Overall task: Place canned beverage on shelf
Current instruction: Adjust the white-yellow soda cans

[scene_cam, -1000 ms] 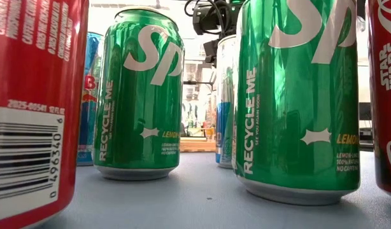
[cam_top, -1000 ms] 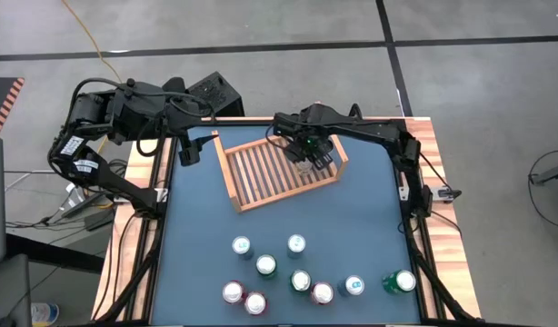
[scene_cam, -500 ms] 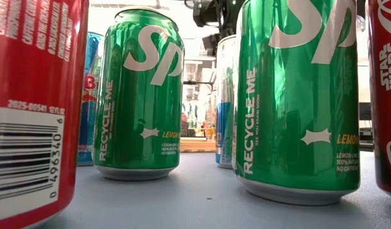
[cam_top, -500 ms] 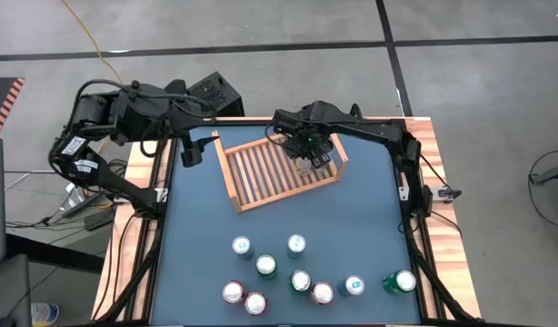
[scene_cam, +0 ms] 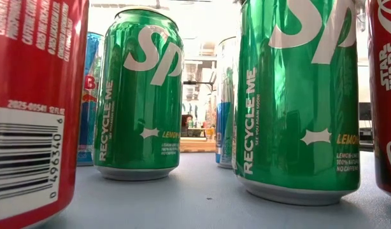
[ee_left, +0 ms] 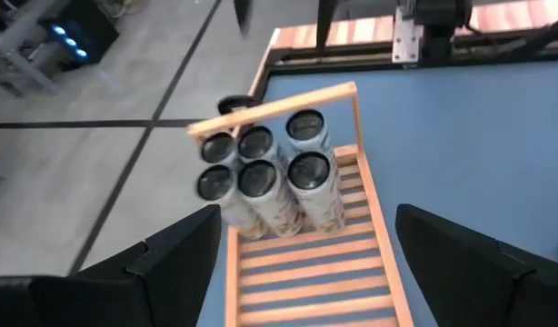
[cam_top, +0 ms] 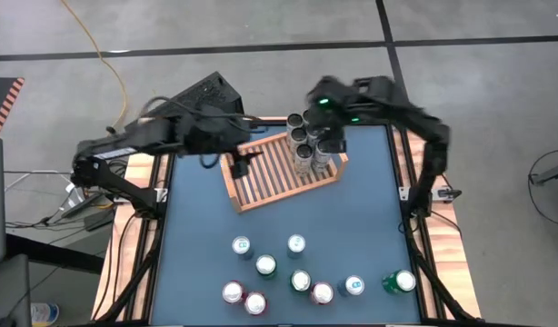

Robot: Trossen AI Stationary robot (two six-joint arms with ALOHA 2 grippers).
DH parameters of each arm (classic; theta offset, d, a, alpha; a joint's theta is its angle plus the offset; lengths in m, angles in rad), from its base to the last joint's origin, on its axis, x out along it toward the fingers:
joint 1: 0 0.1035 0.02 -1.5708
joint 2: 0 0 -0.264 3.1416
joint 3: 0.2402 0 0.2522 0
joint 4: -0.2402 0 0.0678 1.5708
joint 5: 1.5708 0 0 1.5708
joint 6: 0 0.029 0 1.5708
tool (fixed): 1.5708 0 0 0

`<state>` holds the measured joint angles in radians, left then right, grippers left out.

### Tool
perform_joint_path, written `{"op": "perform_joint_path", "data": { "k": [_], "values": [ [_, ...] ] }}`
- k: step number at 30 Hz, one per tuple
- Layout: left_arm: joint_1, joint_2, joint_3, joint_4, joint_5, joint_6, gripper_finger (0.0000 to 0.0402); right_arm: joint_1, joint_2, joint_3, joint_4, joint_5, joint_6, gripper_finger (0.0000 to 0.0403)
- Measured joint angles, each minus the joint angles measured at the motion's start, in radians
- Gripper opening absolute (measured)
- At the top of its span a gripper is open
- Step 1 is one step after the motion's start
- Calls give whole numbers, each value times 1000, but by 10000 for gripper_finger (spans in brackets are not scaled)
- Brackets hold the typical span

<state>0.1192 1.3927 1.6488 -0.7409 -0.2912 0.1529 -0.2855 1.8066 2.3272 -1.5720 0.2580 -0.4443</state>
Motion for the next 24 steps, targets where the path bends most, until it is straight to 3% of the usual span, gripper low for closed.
{"op": "perform_joint_path", "data": {
  "k": [6,13,18,24],
  "values": [
    [64,1,-346,458,167,-27,318,37,-166,0,13,-96,163,219],
    [77,2,-641,788,139,-73,317,113,-285,0,18,-96,292,195],
    [77,44,-680,850,134,-141,277,155,-319,0,28,-63,348,171],
    [82,146,-613,870,156,-165,181,183,-324,-1,29,-47,350,138]
  ]
}}
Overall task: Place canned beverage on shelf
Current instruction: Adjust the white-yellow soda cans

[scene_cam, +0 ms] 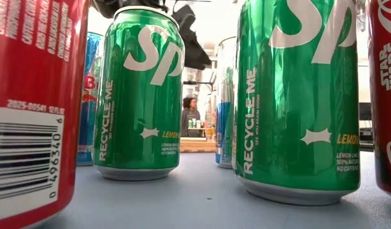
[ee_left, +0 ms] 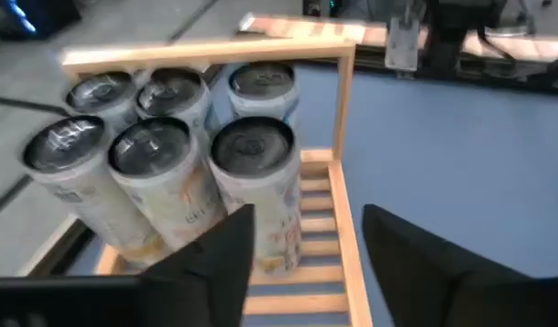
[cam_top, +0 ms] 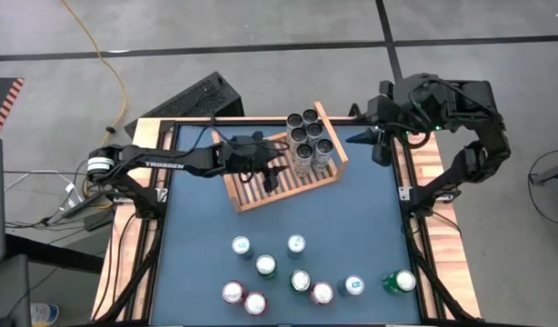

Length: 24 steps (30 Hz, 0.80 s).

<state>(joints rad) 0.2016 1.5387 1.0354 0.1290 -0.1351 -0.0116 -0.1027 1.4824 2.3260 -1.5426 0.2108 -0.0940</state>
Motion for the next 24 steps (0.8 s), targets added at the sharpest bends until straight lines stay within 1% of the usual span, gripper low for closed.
{"op": "perform_joint_path", "data": {
  "k": [5,8,10,11,14,16,18,20,22,24],
  "values": [
    [0,94,44,-28,24,-1,95,18,9,0,-5,0,0,116],
    [0,140,75,-12,25,-1,47,26,11,0,-9,-1,-1,109],
    [1,169,95,-15,24,-1,17,32,11,0,-10,0,-1,107],
    [1,182,100,-8,24,-1,9,32,11,0,-13,0,-2,106],
    [1,217,125,-22,25,-12,5,31,11,0,-19,0,-4,106],
    [1,219,123,-41,24,-14,2,31,11,0,-21,-1,-3,106],
    [1,237,126,-15,21,-19,1,31,11,0,-21,-1,-4,106],
    [2,244,121,-39,20,-20,0,32,11,0,-21,-2,-7,106],
    [4,264,125,-1,20,-22,0,33,11,0,-21,-2,-8,106],
    [4,265,122,-21,23,-34,0,34,11,0,-22,-3,-8,106]
  ]
}}
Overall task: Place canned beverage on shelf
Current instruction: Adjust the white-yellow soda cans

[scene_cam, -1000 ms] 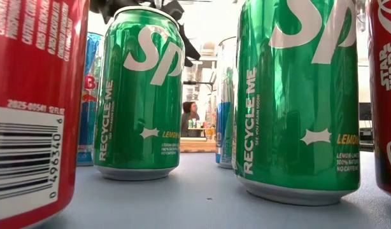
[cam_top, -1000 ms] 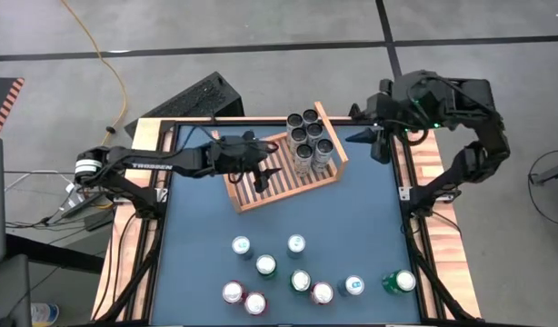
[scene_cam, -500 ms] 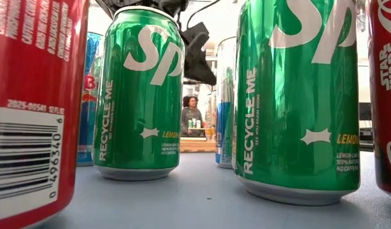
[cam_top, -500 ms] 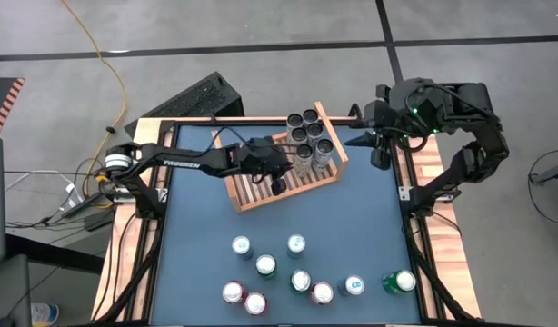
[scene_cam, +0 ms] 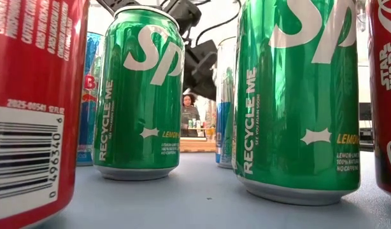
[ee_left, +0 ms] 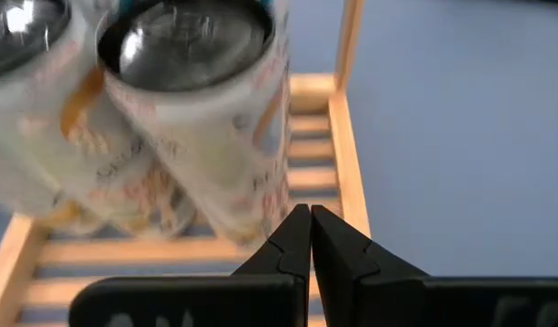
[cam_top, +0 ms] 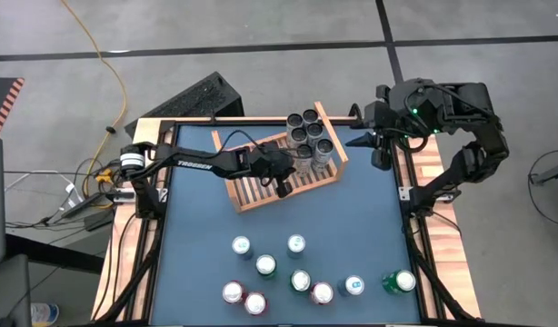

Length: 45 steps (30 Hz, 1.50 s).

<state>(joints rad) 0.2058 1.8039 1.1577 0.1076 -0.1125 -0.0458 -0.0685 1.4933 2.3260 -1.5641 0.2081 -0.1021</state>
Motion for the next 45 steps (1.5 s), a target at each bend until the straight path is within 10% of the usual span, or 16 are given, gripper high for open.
{"op": "perform_joint_path", "data": {
  "k": [31,45],
  "values": [
    [8,69,105,-112,-57,-15,0,42,0,0,-7,0,-2,106],
    [117,62,105,-100,-267,-53,0,43,0,0,-7,-1,15,106]
  ]
}}
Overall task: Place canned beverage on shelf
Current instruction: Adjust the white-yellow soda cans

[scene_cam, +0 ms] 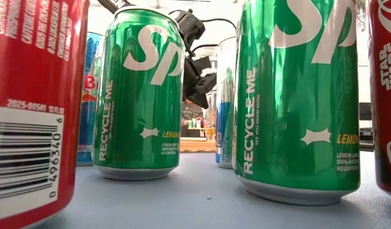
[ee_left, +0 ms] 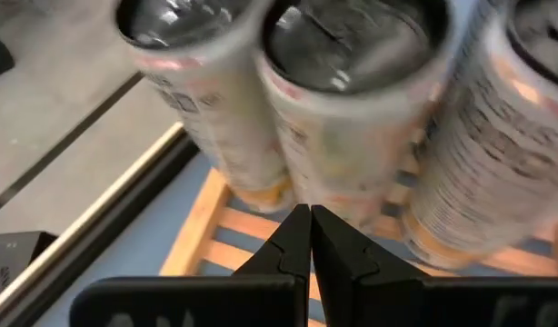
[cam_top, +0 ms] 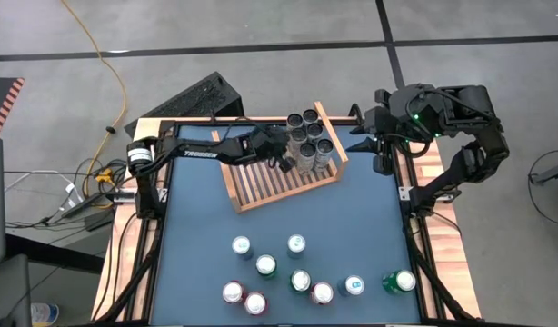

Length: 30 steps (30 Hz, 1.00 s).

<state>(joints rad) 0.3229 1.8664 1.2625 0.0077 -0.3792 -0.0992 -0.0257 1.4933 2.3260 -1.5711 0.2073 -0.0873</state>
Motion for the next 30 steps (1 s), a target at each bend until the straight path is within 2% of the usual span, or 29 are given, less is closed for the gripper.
{"op": "perform_joint_path", "data": {
  "k": [13,19,25,30],
  "values": [
    [26,0,0,96,44,17,0,0,0,0,0,0,1,106],
    [25,0,0,113,112,14,0,0,0,0,0,-1,1,106],
    [-1,0,0,68,142,1,0,0,0,0,0,-1,1,106],
    [-11,-4,0,-16,109,20,0,0,0,0,0,1,25,106]
  ]
}}
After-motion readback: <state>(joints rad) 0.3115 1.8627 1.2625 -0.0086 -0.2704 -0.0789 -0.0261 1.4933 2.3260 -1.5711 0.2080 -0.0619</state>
